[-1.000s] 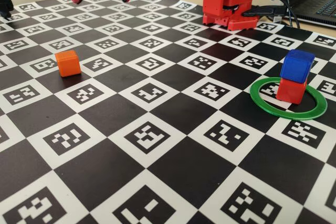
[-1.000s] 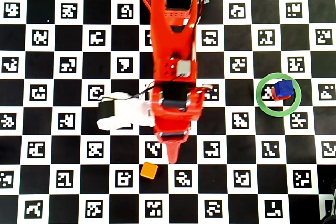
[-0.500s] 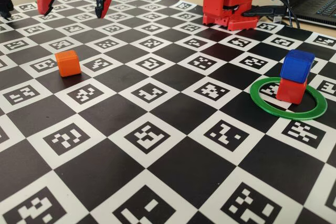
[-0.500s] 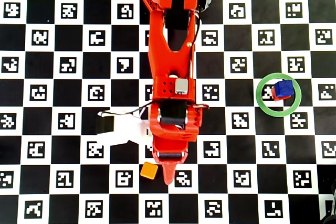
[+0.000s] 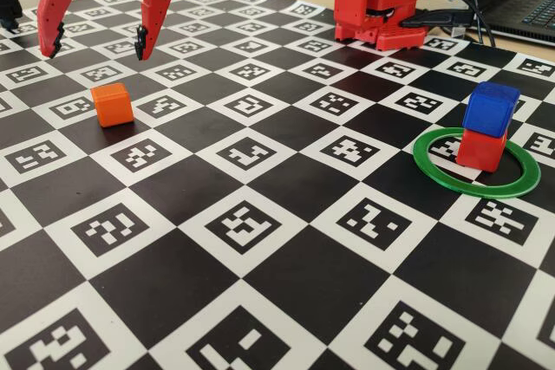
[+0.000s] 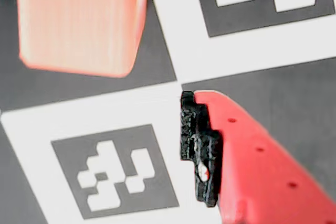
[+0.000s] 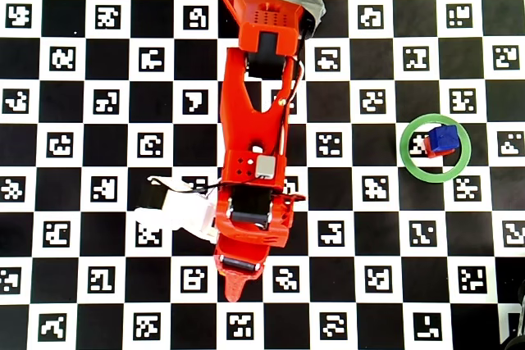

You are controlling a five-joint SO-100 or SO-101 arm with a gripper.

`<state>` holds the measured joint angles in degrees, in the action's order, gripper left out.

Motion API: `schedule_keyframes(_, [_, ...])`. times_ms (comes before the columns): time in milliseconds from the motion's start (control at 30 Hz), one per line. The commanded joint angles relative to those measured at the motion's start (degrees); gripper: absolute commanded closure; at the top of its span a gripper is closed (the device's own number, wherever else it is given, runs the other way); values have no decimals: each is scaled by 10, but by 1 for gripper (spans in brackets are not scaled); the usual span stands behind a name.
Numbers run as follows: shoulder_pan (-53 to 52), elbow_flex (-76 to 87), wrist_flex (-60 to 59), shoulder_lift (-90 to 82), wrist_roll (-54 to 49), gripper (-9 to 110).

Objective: Grab the red cube then put it in the green circle then put the blue cube on top and finally the orange cube on top

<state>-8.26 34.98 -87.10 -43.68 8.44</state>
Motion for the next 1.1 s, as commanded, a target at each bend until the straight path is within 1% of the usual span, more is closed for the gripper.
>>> schedule_keyframes(0, [-5,-49,1,-11,11,61])
schedule_keyframes(633, [-21,-83,43,58,24,62])
schedule_keyframes(1067, [-20,-86,62,75,25,64])
